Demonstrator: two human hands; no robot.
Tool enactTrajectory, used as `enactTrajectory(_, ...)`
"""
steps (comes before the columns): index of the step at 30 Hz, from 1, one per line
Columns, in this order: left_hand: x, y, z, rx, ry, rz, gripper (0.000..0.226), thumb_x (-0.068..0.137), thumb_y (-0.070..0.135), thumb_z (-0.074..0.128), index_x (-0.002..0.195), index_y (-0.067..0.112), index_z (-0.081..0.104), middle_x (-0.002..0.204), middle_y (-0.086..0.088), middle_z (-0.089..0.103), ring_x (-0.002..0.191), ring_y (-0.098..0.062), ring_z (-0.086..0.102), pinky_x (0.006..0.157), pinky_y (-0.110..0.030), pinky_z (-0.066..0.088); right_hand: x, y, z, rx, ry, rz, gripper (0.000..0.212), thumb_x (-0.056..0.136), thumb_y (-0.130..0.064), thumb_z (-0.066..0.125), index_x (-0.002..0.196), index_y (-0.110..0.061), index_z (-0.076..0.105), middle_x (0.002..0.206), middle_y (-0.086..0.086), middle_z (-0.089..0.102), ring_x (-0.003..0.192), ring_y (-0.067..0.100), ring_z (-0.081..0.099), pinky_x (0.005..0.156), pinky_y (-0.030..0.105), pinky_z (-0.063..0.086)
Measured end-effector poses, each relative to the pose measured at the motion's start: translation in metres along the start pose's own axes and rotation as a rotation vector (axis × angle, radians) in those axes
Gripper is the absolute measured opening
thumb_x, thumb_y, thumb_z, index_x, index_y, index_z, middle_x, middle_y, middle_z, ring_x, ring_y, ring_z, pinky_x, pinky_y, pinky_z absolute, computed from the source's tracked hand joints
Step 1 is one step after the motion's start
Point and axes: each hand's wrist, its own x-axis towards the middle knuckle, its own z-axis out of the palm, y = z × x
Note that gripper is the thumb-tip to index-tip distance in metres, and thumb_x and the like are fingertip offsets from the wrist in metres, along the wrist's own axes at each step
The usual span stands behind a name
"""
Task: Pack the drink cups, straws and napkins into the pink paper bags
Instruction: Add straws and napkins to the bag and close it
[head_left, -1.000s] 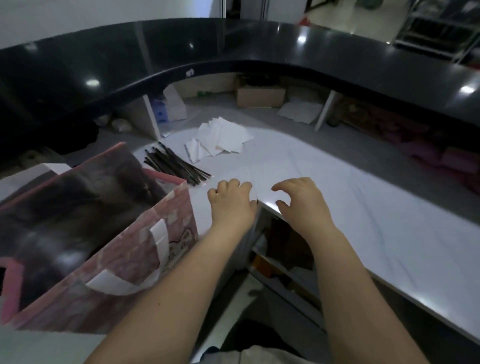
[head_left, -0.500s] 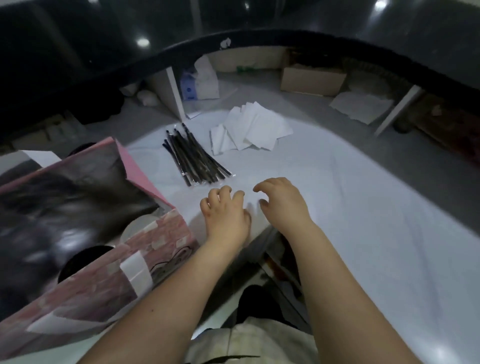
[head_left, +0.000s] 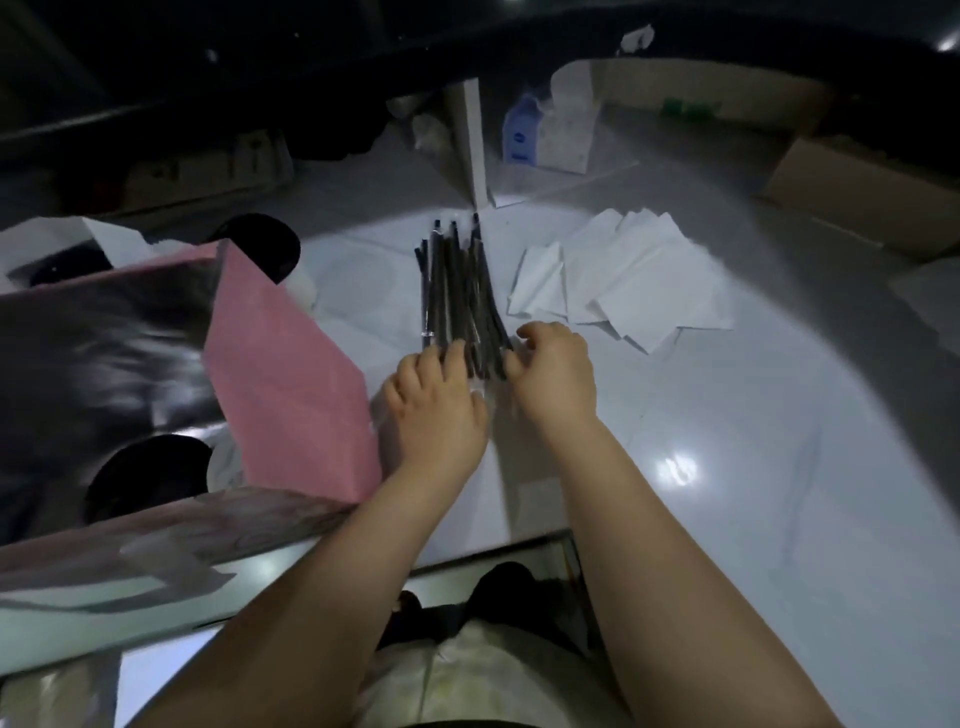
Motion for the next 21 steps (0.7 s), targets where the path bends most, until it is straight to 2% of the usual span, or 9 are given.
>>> enactTrajectory(3, 0.003, 0.001, 0.002, 0.001, 0.019, -0.027, 0.064, 0.078, 0.027, 0.066, 0.138, 0.013, 0.047, 0.129, -0.012, 0.054, 0.119, -0.034, 0.046, 0.097, -0.049, 0.038, 0.014, -0.007, 0.008, -0.131, 0.025, -0.036, 0.03, 0.086, -0.035, 0.062, 0.102, -0.01, 0.063, 0.105, 0.011, 0.059, 0.1, 0.032, 0.052, 0.077, 0.039, 0.042)
enactTrajectory(5, 0.004, 0.001, 0.003, 0.004, 0.033, -0.033, 0.064, 0.076, 0.026, 0.066, 0.136, 0.013, 0.049, 0.128, -0.012, 0.055, 0.118, -0.034, 0.047, 0.096, -0.049, 0.039, 0.017, -0.007, 0.011, -0.19, 0.041, -0.049, 0.024, 0.087, -0.03, 0.06, 0.098, -0.009, 0.063, 0.102, 0.011, 0.06, 0.098, 0.032, 0.054, 0.075, 0.038, 0.04)
enactTrajectory(9, 0.002, 0.004, 0.005, -0.013, 0.06, -0.035, 0.062, 0.075, 0.024, 0.067, 0.134, 0.013, 0.052, 0.127, -0.011, 0.056, 0.117, -0.034, 0.048, 0.095, -0.049, 0.039, 0.019, -0.004, 0.007, -0.126, 0.038, 0.034, 0.019, 0.087, -0.021, 0.056, 0.097, -0.007, 0.064, 0.102, 0.012, 0.062, 0.096, 0.032, 0.057, 0.077, 0.038, 0.043)
enactTrajectory(11, 0.001, 0.006, 0.005, -0.024, 0.075, -0.027, 0.06, 0.075, 0.022, 0.067, 0.133, 0.014, 0.053, 0.127, -0.011, 0.057, 0.116, -0.034, 0.049, 0.095, -0.049, 0.039, 0.02, -0.002, 0.0, -0.071, 0.028, 0.081, 0.018, 0.086, -0.018, 0.055, 0.096, -0.005, 0.064, 0.101, 0.012, 0.062, 0.093, 0.032, 0.058, 0.074, 0.037, 0.046)
enactTrajectory(15, 0.002, 0.008, 0.002, -0.028, 0.066, -0.019, 0.058, 0.078, 0.024, 0.063, 0.134, 0.016, 0.051, 0.13, -0.008, 0.055, 0.12, -0.031, 0.045, 0.098, -0.048, 0.036, 0.025, 0.005, -0.015, 0.104, -0.035, 0.185, 0.013, 0.085, -0.018, 0.056, 0.091, -0.009, 0.063, 0.087, 0.001, 0.062, 0.079, 0.022, 0.055, 0.063, 0.03, 0.041)
enactTrajectory(18, 0.002, 0.01, -0.002, -0.034, 0.074, -0.015, 0.058, 0.079, 0.022, 0.063, 0.135, 0.015, 0.051, 0.131, -0.008, 0.054, 0.121, -0.031, 0.044, 0.098, -0.048, 0.035, 0.03, 0.014, -0.022, 0.298, -0.074, 0.26, 0.008, 0.081, -0.017, 0.061, 0.083, -0.01, 0.065, 0.076, 0.0, 0.069, 0.073, 0.021, 0.065, 0.066, 0.034, 0.054)
enactTrajectory(21, 0.004, 0.015, -0.01, -0.039, 0.084, -0.006, 0.058, 0.078, 0.02, 0.063, 0.135, 0.016, 0.051, 0.13, -0.008, 0.055, 0.12, -0.031, 0.045, 0.098, -0.048, 0.035, 0.027, 0.022, -0.03, 0.537, -0.112, 0.367, 0.008, 0.087, -0.008, 0.065, 0.094, -0.004, 0.067, 0.071, 0.002, 0.068, 0.06, 0.017, 0.063, 0.067, 0.036, 0.057)
